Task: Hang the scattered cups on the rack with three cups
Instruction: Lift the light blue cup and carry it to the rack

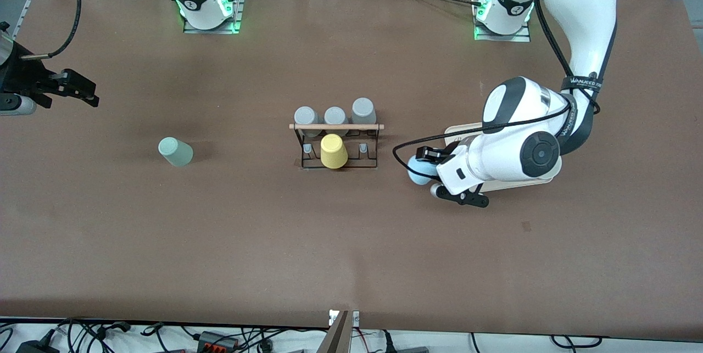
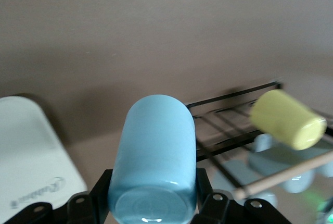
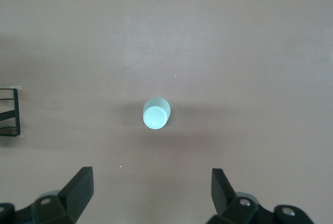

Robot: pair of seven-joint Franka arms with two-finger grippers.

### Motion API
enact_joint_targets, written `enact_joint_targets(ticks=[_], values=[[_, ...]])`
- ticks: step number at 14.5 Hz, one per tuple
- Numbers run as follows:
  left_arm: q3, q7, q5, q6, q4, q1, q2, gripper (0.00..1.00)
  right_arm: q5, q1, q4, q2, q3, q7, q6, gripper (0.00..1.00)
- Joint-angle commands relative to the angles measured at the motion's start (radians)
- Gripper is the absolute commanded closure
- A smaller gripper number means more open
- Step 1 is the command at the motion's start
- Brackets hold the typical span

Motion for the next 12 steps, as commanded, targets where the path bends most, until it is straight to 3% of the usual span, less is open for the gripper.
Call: enact_joint_targets(ticks=[1,3,5,7,12], values=[[-0.002,-0.188,-0.093,-0.007,0.117,-0.033,0.035,0.97,0.003,-0.002,0.014,-0.002,-0.001,0.015,-0.001,0.00],[-0.003,-0.346,-0.114,0.037,0.183,-0.055,0.069,0.98,0.003,-0.002,0.019,-0.002,0.000,0.015,0.005,0.00],[-0.002,-0.538,-0.198,0.140,0.194,-0.093,0.094,0.99,0.003,-0.002,0.021,-0.002,0.000,0.015,0.005,0.00],[0.000,-0.638,-0.206,0.214,0.191,-0.133,0.112,0.99,0.004,-0.002,0.022,0.002,0.000,0.015,0.005,0.00],[0.006,-0.646,-0.068,0.147,0.179,-0.176,0.123,0.99,0.004,0.000,0.034,0.004,0.000,0.015,0.001,0.00]])
